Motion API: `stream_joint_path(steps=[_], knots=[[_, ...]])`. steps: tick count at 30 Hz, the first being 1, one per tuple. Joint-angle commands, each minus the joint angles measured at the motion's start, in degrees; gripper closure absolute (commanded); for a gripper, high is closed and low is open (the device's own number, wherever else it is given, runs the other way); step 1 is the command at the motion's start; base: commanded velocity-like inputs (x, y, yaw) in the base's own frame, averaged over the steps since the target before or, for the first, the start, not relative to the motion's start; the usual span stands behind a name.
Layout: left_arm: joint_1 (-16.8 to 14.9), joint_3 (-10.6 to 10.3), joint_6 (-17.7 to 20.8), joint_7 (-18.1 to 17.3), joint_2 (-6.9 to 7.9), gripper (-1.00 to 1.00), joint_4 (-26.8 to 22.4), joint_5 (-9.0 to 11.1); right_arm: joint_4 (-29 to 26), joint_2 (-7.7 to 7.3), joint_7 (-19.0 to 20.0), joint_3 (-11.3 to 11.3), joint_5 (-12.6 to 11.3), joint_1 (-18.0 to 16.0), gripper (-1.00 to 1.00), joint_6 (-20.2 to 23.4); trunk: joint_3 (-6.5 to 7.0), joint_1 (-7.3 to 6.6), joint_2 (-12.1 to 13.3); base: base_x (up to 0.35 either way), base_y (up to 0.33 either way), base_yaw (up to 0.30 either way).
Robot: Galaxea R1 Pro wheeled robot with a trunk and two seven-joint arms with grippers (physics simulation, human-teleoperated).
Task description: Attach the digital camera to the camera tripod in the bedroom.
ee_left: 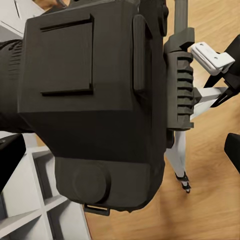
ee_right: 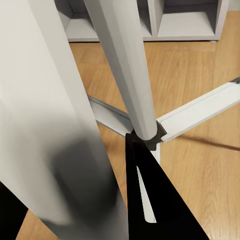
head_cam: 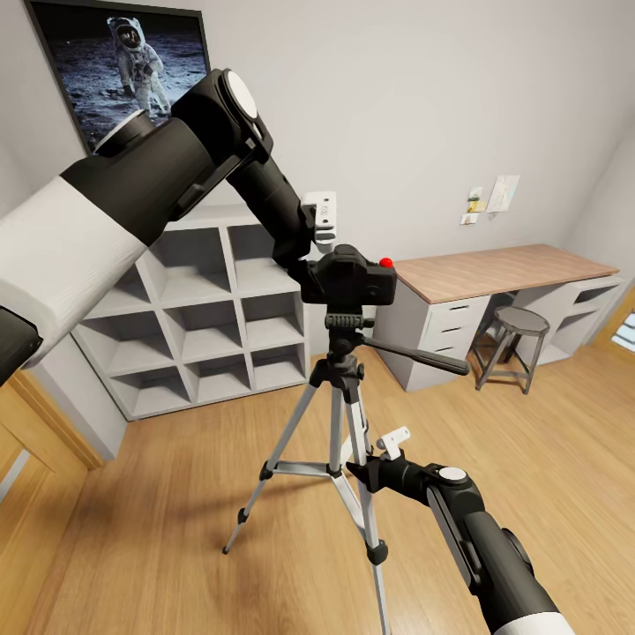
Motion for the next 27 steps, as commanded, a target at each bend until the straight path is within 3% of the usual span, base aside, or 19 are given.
stream_joint_path(steps=[1, 9, 15, 18, 20, 23, 26, 27], knots=[[-0.1, -0.1, 0.6, -0.4, 0.05, -1.0, -0.1, -0.3, 0.4, -0.02, 0.4, -0.1, 2.3, 0.0, 1.0, 1.4, -0.13, 0.04, -0.1, 0.0, 0.0, 0.0], [-0.1, 0.0, 0.6, -0.4, 0.07, -1.0, -0.1, -0.1, 0.4, -0.03, 0.4, -0.1, 2.3, 0.0, 1.0, 1.4, -0.13, 0.04, -0.1, 0.0, 0.0, 0.0], [-0.1, 0.4, 0.7, -0.4, 1.17, -1.0, 0.0, 2.9, 0.4, -0.01, 0.4, -0.1, 2.3, 0.0, 1.0, 1.4, -0.13, 0.04, -0.1, 0.0, 0.0, 0.0], [-0.1, 1.2, 0.7, -0.3, 2.82, -1.0, 0.0, 4.1, 0.4, -0.03, 0.4, -0.1, 2.3, 0.0, 1.0, 1.4, -0.13, 0.04, -0.1, 0.0, 0.0, 0.0], [-0.1, 2.9, 1.0, -0.3, 4.58, -1.0, 0.0, 4.9, 0.4, -0.03, 0.4, -0.1, 2.3, 0.0, 1.0, 1.4, -0.13, 0.04, -0.1, 0.0, 0.0, 0.0], [-0.1, 7.8, 2.1, -0.3, 8.7, -1.0, 0.0, 5.9, 0.4, -0.01, 0.4, -0.1, 2.4, 0.0, 1.0, 1.4, -0.13, 0.04, -0.1, 0.0, 0.0, 0.0], [-0.1, 10.6, 3.0, -0.3, 11.49, -1.0, 0.0, 6.4, 0.4, 0.0, 0.4, -0.1, 2.4, 0.0, 1.0, 1.4, -0.13, 0.04, -0.1, 0.0, 0.0, 0.0], [-0.1, 11.9, 3.6, -0.3, 13.31, -1.0, 0.0, 6.9, 0.4, 0.01, 0.4, -0.1, 2.4, 0.0, 1.0, 1.4, -0.13, 0.04, -0.1, 0.0, 0.0, 0.0]])
